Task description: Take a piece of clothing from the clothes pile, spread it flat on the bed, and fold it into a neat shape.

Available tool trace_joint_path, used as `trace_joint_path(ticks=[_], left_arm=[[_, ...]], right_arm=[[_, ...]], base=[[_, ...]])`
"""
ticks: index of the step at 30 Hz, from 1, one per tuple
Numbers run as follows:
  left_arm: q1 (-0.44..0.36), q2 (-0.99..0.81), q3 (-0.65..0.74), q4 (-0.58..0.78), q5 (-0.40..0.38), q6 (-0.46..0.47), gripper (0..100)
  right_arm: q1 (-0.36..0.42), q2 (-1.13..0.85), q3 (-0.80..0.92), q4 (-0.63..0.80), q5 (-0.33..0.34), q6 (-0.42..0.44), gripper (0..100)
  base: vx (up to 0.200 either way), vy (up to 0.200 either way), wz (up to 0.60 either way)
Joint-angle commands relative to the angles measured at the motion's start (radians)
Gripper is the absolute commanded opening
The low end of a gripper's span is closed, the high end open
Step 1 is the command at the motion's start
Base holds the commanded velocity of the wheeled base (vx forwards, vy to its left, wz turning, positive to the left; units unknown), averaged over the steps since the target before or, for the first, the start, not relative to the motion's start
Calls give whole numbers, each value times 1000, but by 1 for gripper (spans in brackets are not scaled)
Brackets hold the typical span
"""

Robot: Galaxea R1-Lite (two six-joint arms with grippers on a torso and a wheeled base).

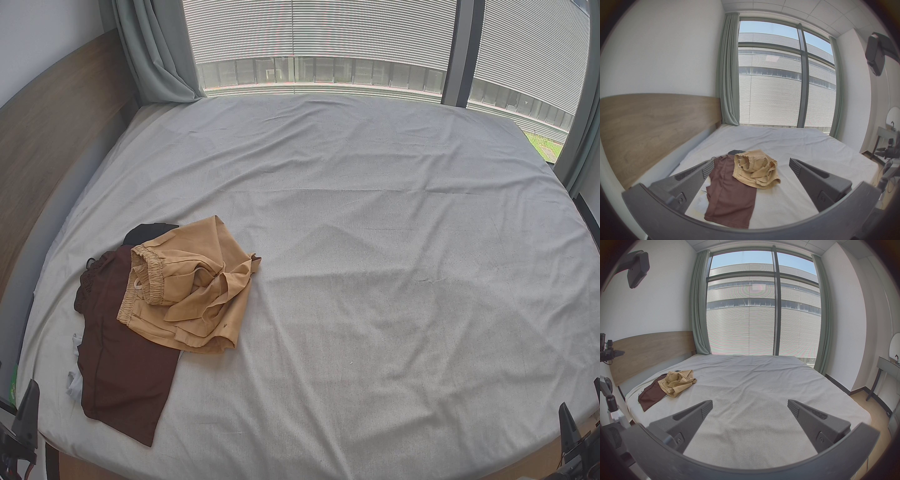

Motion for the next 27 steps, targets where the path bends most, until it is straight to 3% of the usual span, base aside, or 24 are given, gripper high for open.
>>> trace_joint_path(ticks=[1,5,13,23,27], left_arm=[[-29,63,6,6,-24,-79,100],[-36,127,3,-1,-58,-181,100],[-42,233,1,-7,-198,-196,100],[-42,346,-13,-19,-288,-197,100],[-41,444,-27,-80,-305,-256,100]], right_arm=[[0,-16,16,0,0,2,100],[0,-16,16,1,0,2,100],[0,-16,16,1,0,2,100],[2,-16,18,1,0,3,100],[2,-16,16,1,0,5,100]], base=[[0,0,0],[0,0,0],[0,0,0],[0,0,0],[0,0,0]])
